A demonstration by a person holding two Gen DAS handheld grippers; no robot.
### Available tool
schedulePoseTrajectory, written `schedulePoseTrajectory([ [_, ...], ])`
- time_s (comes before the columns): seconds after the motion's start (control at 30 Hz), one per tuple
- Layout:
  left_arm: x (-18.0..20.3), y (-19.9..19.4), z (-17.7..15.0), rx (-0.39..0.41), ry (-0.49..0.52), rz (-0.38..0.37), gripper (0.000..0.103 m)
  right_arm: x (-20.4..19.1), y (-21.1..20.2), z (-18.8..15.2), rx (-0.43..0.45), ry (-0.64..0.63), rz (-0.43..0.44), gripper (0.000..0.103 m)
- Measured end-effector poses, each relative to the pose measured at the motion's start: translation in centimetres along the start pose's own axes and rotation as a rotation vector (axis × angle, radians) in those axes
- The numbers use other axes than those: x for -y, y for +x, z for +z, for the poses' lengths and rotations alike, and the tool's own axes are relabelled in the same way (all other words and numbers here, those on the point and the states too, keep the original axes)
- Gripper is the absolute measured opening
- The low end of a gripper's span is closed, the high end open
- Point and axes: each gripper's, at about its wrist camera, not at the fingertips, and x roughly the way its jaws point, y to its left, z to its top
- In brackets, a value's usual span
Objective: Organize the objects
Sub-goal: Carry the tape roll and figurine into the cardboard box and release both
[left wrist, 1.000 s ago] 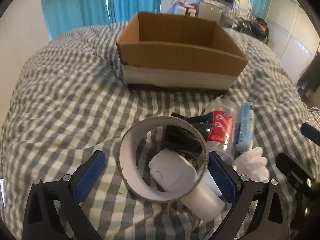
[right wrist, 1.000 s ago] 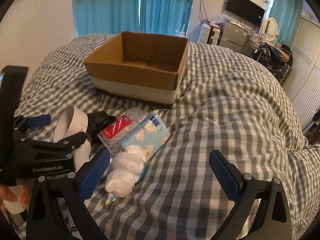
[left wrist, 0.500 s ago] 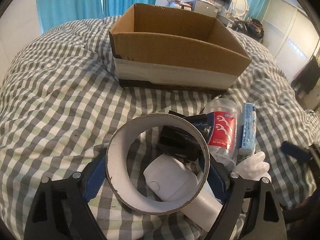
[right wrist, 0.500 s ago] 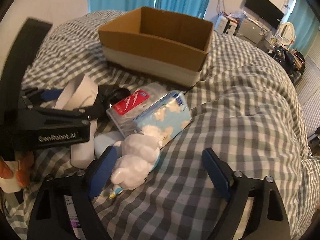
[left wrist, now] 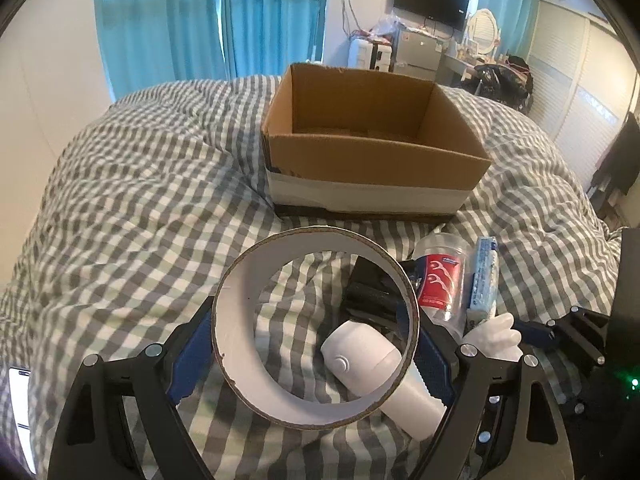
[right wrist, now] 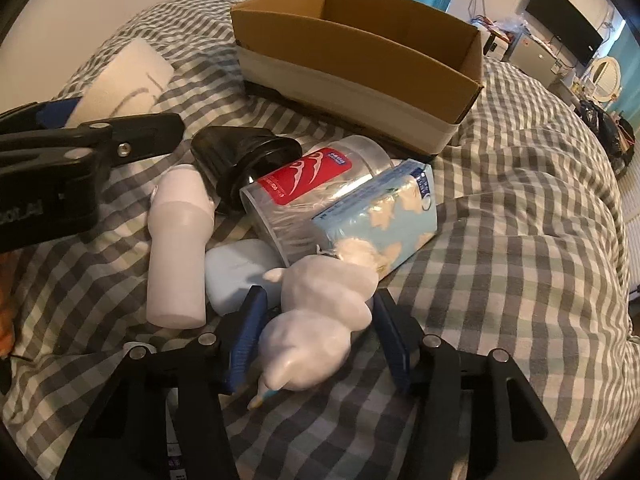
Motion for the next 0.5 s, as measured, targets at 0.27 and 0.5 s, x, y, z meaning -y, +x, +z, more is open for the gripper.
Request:
schedulePoseTrajectory([
  [0.27, 0.4, -3.2, 0.0, 0.064, 0.029, 0.026, 0.089, 1.0, -3.4, -0.1, 0.105, 0.056, -0.024, 0.054],
  [0.5, 0.7, -5.6, 0.4, 0.112, 0.045, 0.042, 0.089, 1.4, -6.4, 0.5, 0.179, 0.086, -0.015, 0.054],
])
